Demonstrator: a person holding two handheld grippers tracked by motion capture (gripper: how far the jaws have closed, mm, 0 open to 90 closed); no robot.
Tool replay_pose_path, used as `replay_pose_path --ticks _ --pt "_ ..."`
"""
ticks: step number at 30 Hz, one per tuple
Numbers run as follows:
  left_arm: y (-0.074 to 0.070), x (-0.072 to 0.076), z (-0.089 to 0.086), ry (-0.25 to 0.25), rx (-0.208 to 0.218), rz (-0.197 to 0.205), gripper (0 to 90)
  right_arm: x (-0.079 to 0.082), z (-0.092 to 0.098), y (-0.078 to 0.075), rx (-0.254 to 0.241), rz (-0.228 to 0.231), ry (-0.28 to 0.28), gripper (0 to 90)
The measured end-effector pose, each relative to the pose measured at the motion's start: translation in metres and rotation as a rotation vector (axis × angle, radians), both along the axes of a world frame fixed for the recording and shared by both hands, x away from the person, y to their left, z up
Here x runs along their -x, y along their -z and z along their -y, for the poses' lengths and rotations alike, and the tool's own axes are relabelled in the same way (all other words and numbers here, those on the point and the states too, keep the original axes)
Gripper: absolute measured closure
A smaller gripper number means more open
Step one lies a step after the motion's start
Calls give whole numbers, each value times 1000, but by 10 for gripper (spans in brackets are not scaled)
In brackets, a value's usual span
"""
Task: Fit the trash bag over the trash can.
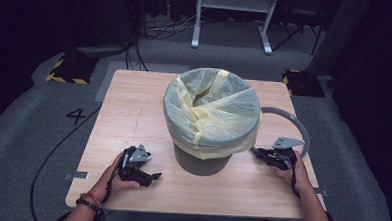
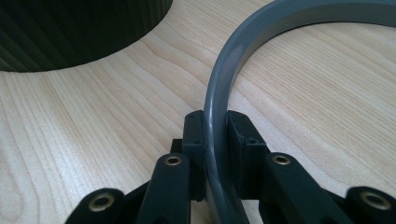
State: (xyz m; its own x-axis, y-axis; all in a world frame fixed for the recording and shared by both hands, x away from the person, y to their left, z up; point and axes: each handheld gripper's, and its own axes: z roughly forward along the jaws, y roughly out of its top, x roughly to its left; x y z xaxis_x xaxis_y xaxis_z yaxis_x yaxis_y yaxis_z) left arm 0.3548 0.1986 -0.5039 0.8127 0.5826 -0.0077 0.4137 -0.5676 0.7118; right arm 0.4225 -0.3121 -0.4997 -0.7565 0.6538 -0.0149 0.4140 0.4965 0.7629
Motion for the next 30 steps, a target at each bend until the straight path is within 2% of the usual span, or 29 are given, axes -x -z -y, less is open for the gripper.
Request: replay_pose_path --ticks 7,15,24,30 --pt "0 0 0 1 0 -1 143 4 -4 1 16 38 19 791" --pt "0 -1 0 6 2 -1 141 5 -5 0 16 52 23 793" --pt "0 -1 0 7 2 -2 141 11 -3 -16 -35 104 18 795" --pt "0 -2 0 11 2 -4 139 15 -5 -27 -47 137 10 795"
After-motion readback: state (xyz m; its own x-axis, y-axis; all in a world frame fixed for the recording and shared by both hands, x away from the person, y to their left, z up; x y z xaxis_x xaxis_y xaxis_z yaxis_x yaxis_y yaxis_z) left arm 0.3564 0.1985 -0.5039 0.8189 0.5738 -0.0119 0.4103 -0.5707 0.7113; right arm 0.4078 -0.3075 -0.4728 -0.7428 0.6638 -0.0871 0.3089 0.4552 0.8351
